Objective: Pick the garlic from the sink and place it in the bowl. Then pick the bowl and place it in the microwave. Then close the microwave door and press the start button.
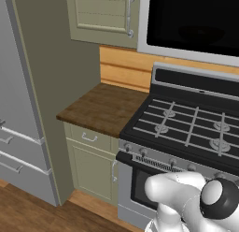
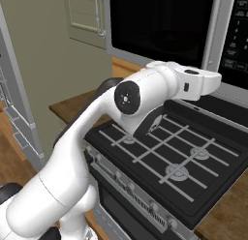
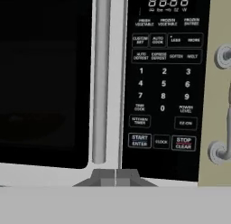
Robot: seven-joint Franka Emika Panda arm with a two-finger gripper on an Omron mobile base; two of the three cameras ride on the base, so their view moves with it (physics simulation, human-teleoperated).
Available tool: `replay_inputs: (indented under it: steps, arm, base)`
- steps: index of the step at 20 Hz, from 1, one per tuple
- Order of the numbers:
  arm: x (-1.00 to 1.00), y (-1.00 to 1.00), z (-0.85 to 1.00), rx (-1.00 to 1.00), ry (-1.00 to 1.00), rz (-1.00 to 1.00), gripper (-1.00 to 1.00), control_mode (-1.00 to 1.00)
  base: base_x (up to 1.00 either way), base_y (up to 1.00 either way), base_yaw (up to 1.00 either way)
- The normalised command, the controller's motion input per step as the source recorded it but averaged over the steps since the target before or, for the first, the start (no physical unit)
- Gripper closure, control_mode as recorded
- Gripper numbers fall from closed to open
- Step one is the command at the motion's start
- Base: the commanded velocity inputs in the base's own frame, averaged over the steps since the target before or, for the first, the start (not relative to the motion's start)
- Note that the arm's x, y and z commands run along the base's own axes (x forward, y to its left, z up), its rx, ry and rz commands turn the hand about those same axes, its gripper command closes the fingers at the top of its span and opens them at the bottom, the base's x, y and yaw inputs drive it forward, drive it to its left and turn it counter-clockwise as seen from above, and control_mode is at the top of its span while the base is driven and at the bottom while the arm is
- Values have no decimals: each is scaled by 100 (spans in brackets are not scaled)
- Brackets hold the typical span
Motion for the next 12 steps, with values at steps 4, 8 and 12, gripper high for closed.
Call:
replay_inputs:
  steps: [4, 8, 12]
  arm:
    - [1, -26, 0, 0, 0, -2, 100, -100]
    - [12, -23, 0, 0, 0, -2, 100, -100]
    - [24, -12, 0, 0, 0, -1, 100, -100]
  base:
    - [0, 0, 0]
    - [0, 0, 0]
    - [0, 0, 0]
